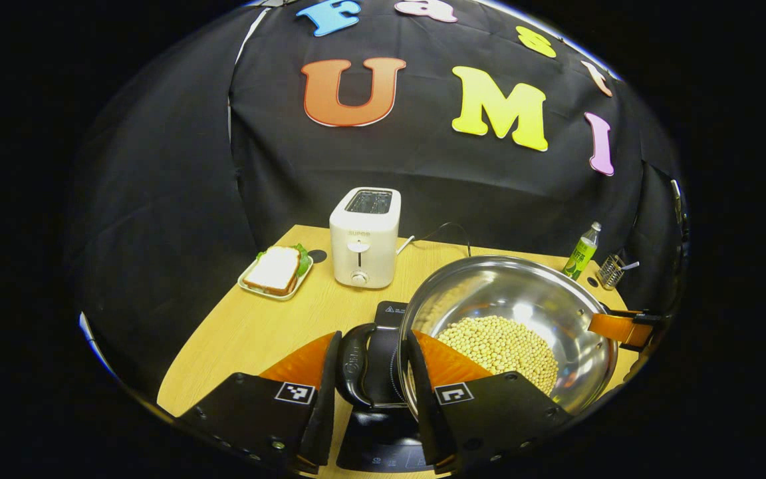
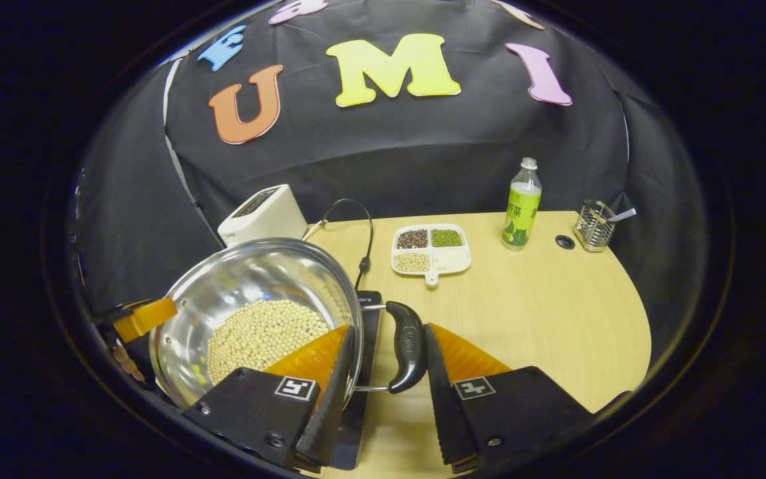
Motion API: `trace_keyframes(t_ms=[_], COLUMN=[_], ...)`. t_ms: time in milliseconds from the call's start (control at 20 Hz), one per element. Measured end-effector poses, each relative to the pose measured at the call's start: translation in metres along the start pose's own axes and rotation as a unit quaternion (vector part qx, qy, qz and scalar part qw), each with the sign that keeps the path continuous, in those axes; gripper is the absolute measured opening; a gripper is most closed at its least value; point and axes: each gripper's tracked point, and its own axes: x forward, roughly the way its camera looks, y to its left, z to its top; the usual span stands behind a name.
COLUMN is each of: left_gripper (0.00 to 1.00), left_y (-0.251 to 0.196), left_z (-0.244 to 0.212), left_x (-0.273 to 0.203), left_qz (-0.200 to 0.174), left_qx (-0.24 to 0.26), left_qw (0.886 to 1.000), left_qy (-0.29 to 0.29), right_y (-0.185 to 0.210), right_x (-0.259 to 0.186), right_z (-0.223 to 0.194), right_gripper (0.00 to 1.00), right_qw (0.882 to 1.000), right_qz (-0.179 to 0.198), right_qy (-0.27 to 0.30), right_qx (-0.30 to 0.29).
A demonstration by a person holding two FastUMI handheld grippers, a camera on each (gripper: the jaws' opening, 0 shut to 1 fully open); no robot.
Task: First push the handle of the pot to place it horizontally, then grasp the pot with both hands and set it on the induction cooktop.
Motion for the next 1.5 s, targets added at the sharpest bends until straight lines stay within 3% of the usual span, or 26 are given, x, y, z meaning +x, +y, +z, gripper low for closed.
trace_keyframes(t_ms=[400, 550, 600, 850, 900, 950, 1050, 1150, 1200, 1300, 1350, 1400, 1500], left_gripper=[0.51, 0.52, 0.51, 0.51, 0.42, 0.53, 0.58, 0.59, 0.51, 0.72, 0.80, 0.94, 0.98], left_y=[0.007, 0.011, 0.012, 0.013, 0.013, 0.014, 0.013, 0.016, 0.020, 0.029, 0.033, 0.032, 0.026], left_z=[-0.020, -0.025, -0.026, -0.028, -0.028, -0.027, -0.028, -0.029, -0.028, -0.030, -0.029, -0.025, -0.019], left_x=[0.050, 0.054, 0.055, 0.056, 0.055, 0.055, 0.053, 0.050, 0.049, 0.040, 0.034, 0.028, 0.010], left_qz=[0.005, 0.016, 0.021, 0.012, 0.010, 0.008, 0.003, 0.004, 0.014, 0.051, 0.068, 0.076, 0.077], left_qx=[-0.002, -0.001, 0.002, 0.000, -0.002, -0.003, 0.001, -0.009, -0.013, -0.008, 0.002, 0.009, 0.012], left_qw=[1.000, 1.000, 1.000, 1.000, 1.000, 1.000, 1.000, 1.000, 1.000, 0.998, 0.997, 0.996, 0.995], left_qy=[0.010, 0.000, 0.001, -0.001, -0.005, -0.009, -0.012, -0.016, -0.025, -0.038, -0.045, -0.055, -0.067], right_y=[-0.001, 0.001, 0.001, 0.002, 0.002, 0.002, 0.003, 0.004, 0.005, -0.002, -0.003, 0.000, 0.000], right_x=[0.044, 0.044, 0.047, 0.046, 0.046, 0.046, 0.046, 0.045, 0.044, 0.036, 0.028, 0.018, -0.003], right_z=[-0.024, -0.024, -0.025, -0.024, -0.023, -0.022, -0.022, -0.020, -0.017, -0.012, -0.009, -0.003, 0.004], right_gripper=[0.61, 0.59, 0.63, 0.63, 0.63, 0.63, 0.64, 0.66, 0.69, 0.72, 0.79, 0.80, 0.81], right_qw=[0.999, 0.995, 0.994, 0.995, 0.995, 0.995, 0.995, 0.996, 0.995, 0.993, 0.992, 0.990, 0.986], right_qz=[-0.032, -0.064, -0.068, -0.059, -0.056, -0.053, -0.047, -0.032, -0.020, -0.018, -0.017, -0.006, 0.010], right_qy=[-0.008, -0.041, -0.042, -0.054, -0.061, -0.063, -0.069, -0.077, -0.089, -0.105, -0.118, -0.135, -0.159], right_qx=[-0.011, -0.070, -0.069, -0.052, -0.051, -0.052, -0.046, -0.040, -0.038, -0.042, -0.040, -0.039, -0.045])
